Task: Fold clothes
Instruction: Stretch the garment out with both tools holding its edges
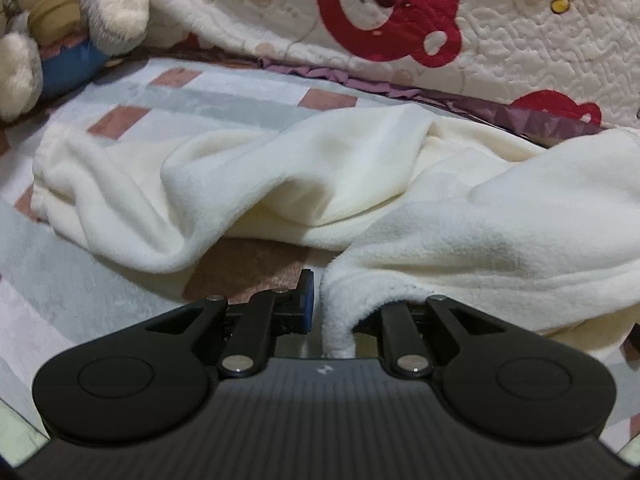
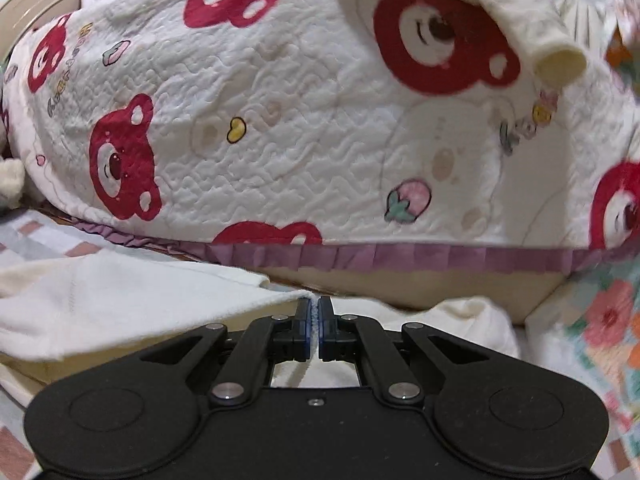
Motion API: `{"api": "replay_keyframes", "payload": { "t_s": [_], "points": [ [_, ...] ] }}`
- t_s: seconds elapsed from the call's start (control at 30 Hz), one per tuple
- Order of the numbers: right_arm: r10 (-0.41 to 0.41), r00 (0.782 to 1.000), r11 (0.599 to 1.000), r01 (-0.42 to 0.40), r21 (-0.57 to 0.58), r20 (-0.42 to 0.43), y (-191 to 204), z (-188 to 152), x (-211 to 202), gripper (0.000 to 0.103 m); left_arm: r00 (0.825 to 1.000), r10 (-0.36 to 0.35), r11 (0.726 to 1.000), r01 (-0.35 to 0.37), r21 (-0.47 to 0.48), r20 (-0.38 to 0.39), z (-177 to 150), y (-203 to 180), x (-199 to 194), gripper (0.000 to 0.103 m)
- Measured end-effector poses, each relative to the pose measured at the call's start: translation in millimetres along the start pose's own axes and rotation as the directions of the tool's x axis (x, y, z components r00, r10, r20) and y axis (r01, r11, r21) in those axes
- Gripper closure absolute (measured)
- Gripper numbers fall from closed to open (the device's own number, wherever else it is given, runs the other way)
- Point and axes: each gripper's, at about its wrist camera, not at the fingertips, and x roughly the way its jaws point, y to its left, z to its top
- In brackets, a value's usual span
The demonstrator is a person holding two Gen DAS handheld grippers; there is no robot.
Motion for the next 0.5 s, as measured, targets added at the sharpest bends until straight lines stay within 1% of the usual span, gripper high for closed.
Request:
{"api": "replay_keyframes", "payload": {
  "t_s": [0.1,0.13,0.17,0.23,0.3,0.33,0.37,0.43,0.5],
  "points": [
    [0.054,0.998,0.997,-0.052,0.057,-0.036,-5,-14,12,0.099,1.0,-0.001,1.0,0.001,-0.009,0.0,0,2,2,0.09],
    [0.073,0.996,0.995,-0.07,0.074,-0.042,-6,-19,16,0.096,1.0,-0.004,1.0,0.004,-0.022,-0.004,1,4,4,0.09],
    [0.093,0.994,0.993,-0.089,0.078,-0.056,-6,-25,20,0.093,1.0,-0.007,0.999,0.007,-0.035,-0.007,1,6,5,0.09],
    [0.131,0.987,0.989,-0.124,0.078,-0.091,-4,-37,26,0.092,1.0,-0.012,0.998,0.011,-0.061,-0.019,1,10,7,0.09],
    [0.168,0.978,0.984,-0.159,0.08,-0.125,-2,-48,33,0.081,0.999,-0.014,0.997,0.012,-0.074,-0.029,0,12,9,0.09],
    [0.186,0.972,0.981,-0.176,0.081,-0.142,-2,-54,36,0.07,0.999,-0.013,0.997,0.011,-0.073,-0.031,0,12,10,0.09],
    [0.205,0.966,0.978,-0.194,0.082,-0.159,-1,-60,40,0.063,0.999,-0.012,0.998,0.01,-0.068,-0.032,-1,11,11,0.09],
    [0.241,0.951,0.97,-0.228,0.086,-0.193,1,-72,47,0.062,0.999,-0.006,0.998,0.004,-0.057,-0.032,-1,9,11,0.09],
    [0.262,0.941,0.965,-0.251,0.081,-0.213,5,-83,47,0.06,0.999,-0.004,0.999,0.002,-0.051,-0.032,-1,9,12,0.09]
  ]
}}
